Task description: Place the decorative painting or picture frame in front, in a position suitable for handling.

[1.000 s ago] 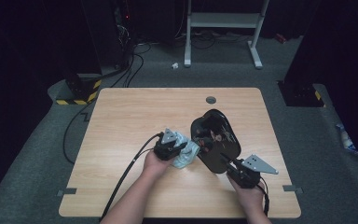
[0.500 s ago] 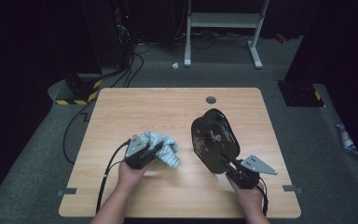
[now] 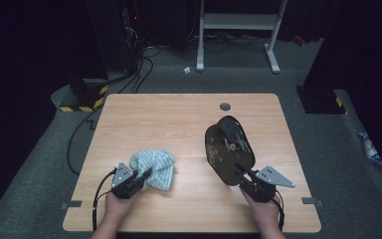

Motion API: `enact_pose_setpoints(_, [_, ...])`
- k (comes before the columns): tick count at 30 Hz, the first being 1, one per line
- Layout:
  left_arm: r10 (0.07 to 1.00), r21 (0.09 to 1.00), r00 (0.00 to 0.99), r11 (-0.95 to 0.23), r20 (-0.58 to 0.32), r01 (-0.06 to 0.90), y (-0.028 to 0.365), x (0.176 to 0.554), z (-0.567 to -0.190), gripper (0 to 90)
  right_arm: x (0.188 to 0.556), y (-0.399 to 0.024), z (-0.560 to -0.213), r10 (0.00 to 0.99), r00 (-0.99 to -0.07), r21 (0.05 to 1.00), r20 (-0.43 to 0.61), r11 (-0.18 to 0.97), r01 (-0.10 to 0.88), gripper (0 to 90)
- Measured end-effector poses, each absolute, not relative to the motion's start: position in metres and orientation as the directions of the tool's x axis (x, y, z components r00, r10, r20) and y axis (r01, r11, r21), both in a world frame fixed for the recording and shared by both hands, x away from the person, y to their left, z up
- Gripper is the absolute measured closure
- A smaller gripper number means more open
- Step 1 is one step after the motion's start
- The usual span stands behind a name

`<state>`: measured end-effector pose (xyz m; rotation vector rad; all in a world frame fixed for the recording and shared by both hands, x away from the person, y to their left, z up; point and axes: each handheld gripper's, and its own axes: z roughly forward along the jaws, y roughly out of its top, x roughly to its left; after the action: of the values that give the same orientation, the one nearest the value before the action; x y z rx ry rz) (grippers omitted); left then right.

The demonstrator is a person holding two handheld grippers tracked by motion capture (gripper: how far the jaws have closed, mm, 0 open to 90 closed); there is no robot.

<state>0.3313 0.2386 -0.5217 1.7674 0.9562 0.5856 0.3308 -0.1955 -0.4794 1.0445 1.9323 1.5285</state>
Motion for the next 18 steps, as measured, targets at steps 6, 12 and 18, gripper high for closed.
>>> enact_pose_setpoints(6, [0.822,0.920,0.566,-0.175,-0.059,0.350,0.2389,0.3321,-0.5240,77.6,0.3298,-0.1936,-0.4792,0.793,-0.601,0.956,0.101,0.091,0.280,67.5])
enact_pose_setpoints(12, [0.822,0.918,0.566,-0.177,-0.060,0.356,0.2378,0.3320,-0.5248,76.8,0.3280,-0.1954,-0.4806,0.797,-0.595,0.949,0.103,0.100,0.299,56.3])
enact_pose_setpoints(18, [0.823,0.918,0.566,-0.186,-0.049,0.350,0.2370,0.3301,-0.5254,76.6,0.3209,-0.2017,-0.4804,0.803,-0.584,0.945,0.115,0.093,0.314,49.6])
